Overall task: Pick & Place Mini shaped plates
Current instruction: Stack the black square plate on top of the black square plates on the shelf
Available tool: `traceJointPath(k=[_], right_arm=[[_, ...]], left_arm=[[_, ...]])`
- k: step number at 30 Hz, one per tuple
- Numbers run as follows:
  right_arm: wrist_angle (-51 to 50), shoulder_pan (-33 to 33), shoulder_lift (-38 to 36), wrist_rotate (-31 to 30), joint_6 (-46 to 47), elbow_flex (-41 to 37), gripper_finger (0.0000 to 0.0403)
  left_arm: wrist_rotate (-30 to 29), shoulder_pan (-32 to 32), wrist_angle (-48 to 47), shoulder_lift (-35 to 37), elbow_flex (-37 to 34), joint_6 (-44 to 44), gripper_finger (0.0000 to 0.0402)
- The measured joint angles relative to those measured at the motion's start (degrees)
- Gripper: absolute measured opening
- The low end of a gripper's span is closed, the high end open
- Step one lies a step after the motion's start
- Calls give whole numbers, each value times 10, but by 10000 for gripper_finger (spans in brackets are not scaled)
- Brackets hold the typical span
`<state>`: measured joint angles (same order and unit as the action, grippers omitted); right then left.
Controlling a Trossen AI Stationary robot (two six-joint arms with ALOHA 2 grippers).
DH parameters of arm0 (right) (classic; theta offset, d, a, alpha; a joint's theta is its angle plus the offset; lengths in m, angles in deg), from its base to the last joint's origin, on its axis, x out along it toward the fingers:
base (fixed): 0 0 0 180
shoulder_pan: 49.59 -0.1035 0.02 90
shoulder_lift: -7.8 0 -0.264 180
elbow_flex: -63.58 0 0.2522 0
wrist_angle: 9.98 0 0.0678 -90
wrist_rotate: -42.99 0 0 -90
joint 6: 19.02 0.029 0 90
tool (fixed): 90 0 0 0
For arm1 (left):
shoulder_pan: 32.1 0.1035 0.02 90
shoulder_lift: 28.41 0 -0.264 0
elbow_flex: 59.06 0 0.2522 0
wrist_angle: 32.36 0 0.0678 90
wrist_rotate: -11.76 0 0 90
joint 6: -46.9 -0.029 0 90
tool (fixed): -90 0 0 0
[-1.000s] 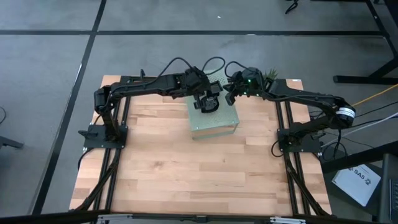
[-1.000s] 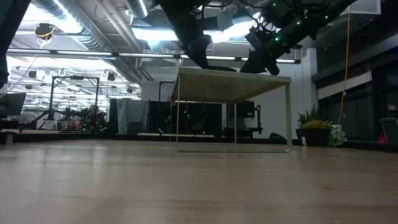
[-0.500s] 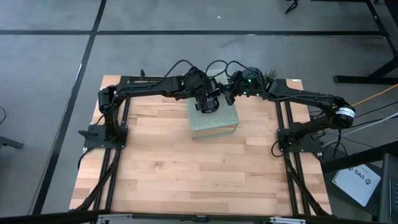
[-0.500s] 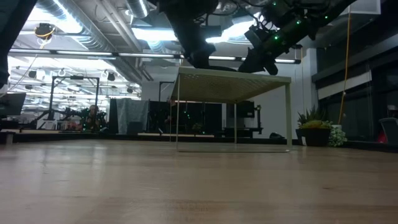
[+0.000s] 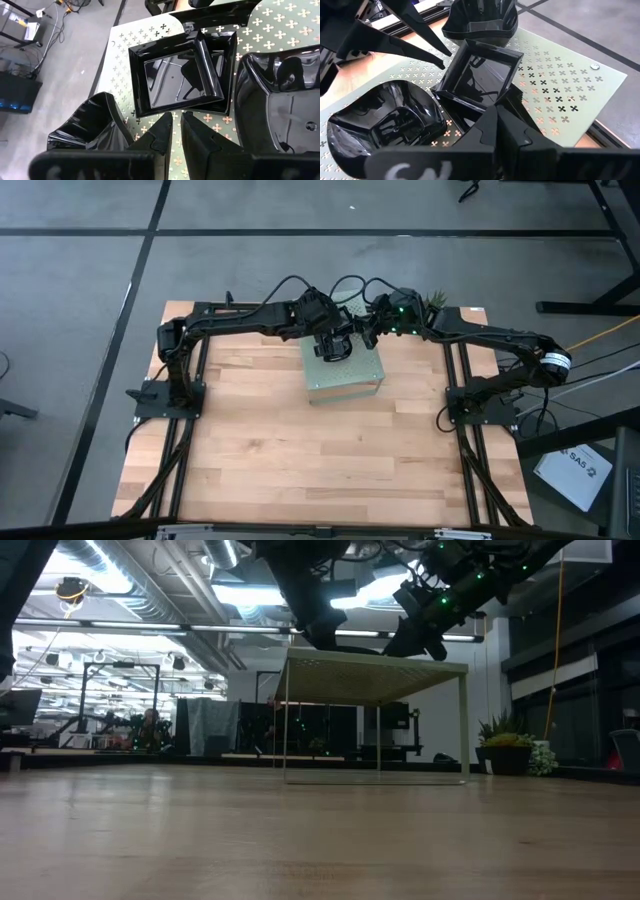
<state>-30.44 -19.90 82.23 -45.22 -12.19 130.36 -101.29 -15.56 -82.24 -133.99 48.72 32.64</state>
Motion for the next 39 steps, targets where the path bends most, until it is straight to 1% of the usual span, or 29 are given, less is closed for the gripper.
traceJointPath(k=[6,11,15,20,27,32,36,39], right_arm=[[-18,0,0,5,0,0,6],[-20,0,0,14,-2,0,6],[-28,0,-3,13,-12,0,16],[-34,4,-24,-6,-27,1,46],[-70,11,-59,-6,-48,1,89],[-110,11,-77,39,-95,1,123],[-134,8,-80,83,-175,1,152],[-150,-4,-80,83,-221,1,174]], left_arm=[[-2,-6,-5,5,0,-5,33],[-30,-13,-5,18,0,-15,33],[-30,-15,-9,35,0,-15,33],[-30,-19,-13,49,0,-15,33],[-30,-20,-14,58,0,-13,33],[-30,-24,-14,58,0,-13,33],[-30,-28,-14,58,0,-13,33],[-30,-30,-14,58,0,-14,33]])
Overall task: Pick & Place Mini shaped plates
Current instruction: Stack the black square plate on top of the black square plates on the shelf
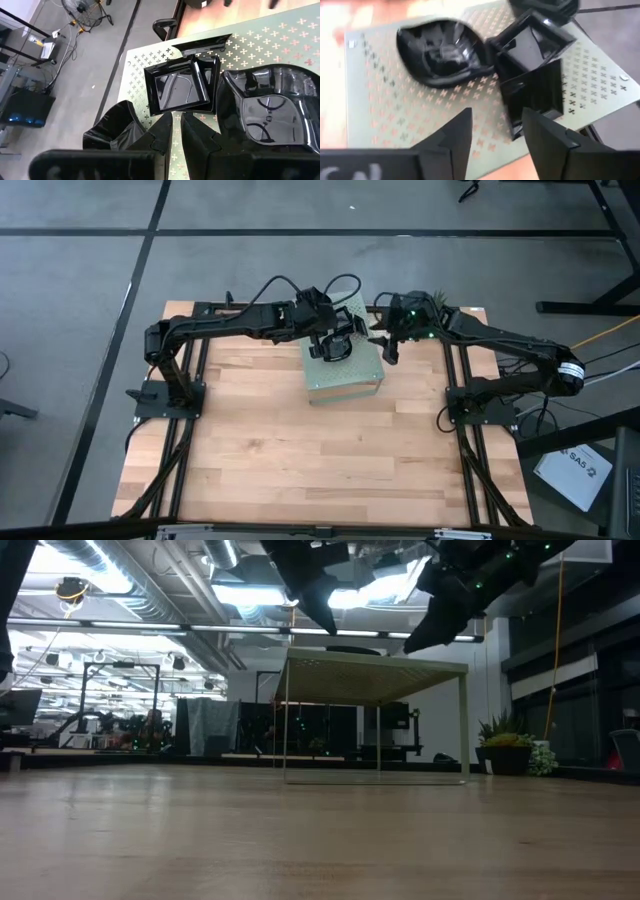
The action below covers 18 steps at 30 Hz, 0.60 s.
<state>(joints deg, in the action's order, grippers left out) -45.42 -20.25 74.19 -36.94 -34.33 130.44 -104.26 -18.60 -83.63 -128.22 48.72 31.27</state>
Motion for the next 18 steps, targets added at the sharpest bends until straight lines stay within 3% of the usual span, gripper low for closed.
traceJointPath(k=[7,18], right_arm=[[-9,-36,7,-73,-40,0,198],[27,-52,55,-116,-40,0,164]], left_arm=[[0,0,0,0,0,-1,33],[0,0,0,0,0,-1,33]])
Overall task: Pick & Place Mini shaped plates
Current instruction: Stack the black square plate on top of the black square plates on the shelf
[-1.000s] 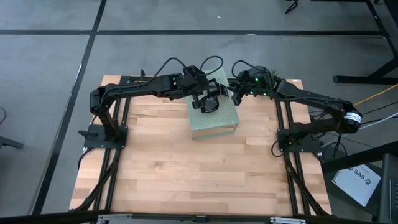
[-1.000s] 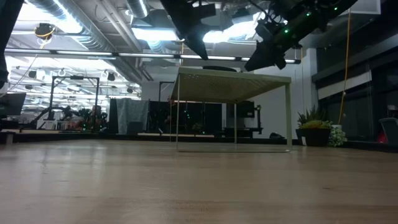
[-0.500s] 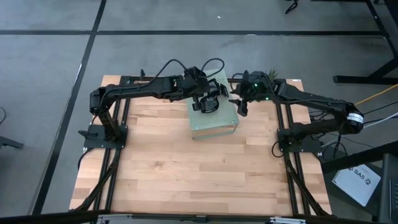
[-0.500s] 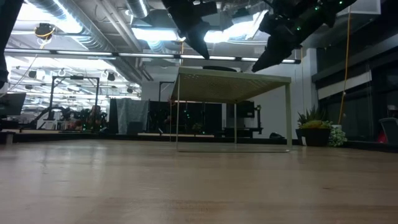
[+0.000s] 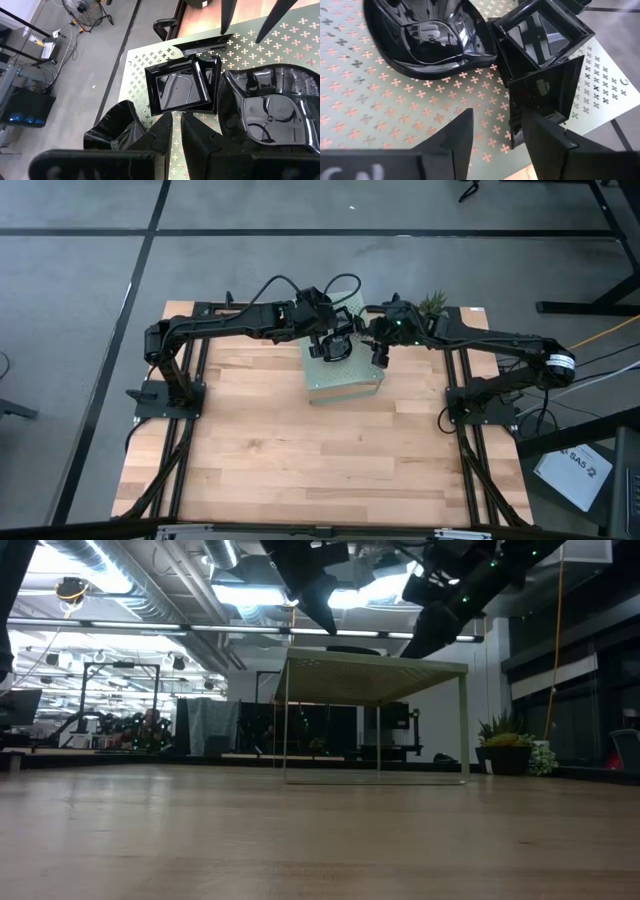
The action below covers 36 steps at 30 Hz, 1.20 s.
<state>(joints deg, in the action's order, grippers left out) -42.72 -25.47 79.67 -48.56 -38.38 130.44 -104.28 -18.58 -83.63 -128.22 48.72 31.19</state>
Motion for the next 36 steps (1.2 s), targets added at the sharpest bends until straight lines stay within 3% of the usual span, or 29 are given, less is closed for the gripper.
traceJointPath(k=[11,22,36], right_arm=[[20,0,16,-39,8,0,127],[20,0,16,-37,17,0,11],[19,0,14,-30,37,0,8]], left_arm=[[0,0,0,0,0,0,33],[0,0,0,0,0,0,33],[2,0,0,0,0,-1,33]])
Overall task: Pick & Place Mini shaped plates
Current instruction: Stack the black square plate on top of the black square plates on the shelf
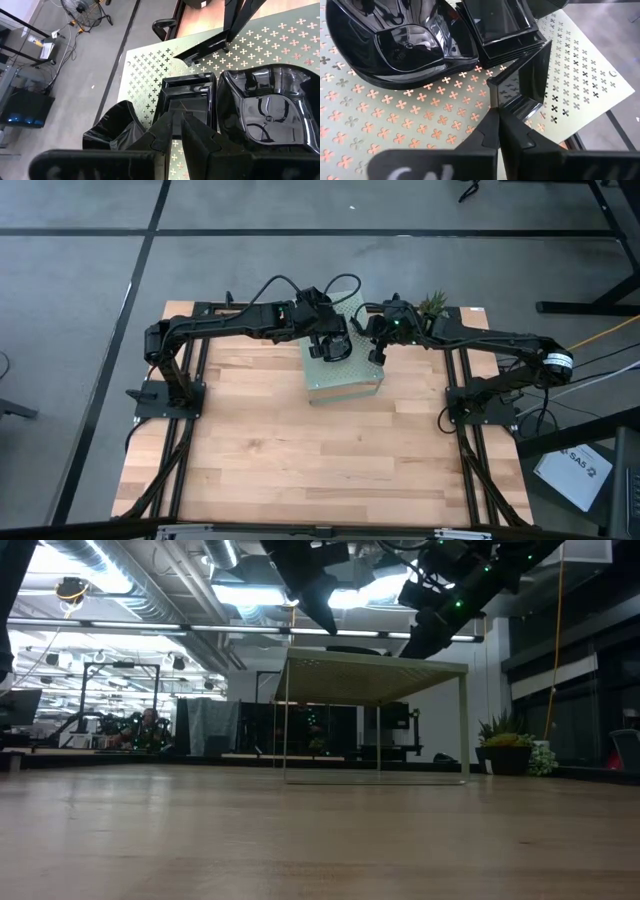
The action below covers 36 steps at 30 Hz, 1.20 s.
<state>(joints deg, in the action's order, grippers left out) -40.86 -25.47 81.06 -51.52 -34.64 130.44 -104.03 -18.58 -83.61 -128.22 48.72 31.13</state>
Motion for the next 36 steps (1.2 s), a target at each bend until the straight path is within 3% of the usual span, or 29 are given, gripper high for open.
traceJointPath(k=[8,15,20,36], right_arm=[[-18,0,-43,-32,2,-1,4],[-21,0,-104,-50,8,-1,3],[-20,0,-134,-50,19,-1,2],[-17,0,-147,-64,23,-1,1]], left_arm=[[51,-5,-38,0,0,-46,33],[28,12,-63,0,0,-49,33],[57,32,-80,-9,1,-58,19],[78,42,-56,-24,1,-80,3]])
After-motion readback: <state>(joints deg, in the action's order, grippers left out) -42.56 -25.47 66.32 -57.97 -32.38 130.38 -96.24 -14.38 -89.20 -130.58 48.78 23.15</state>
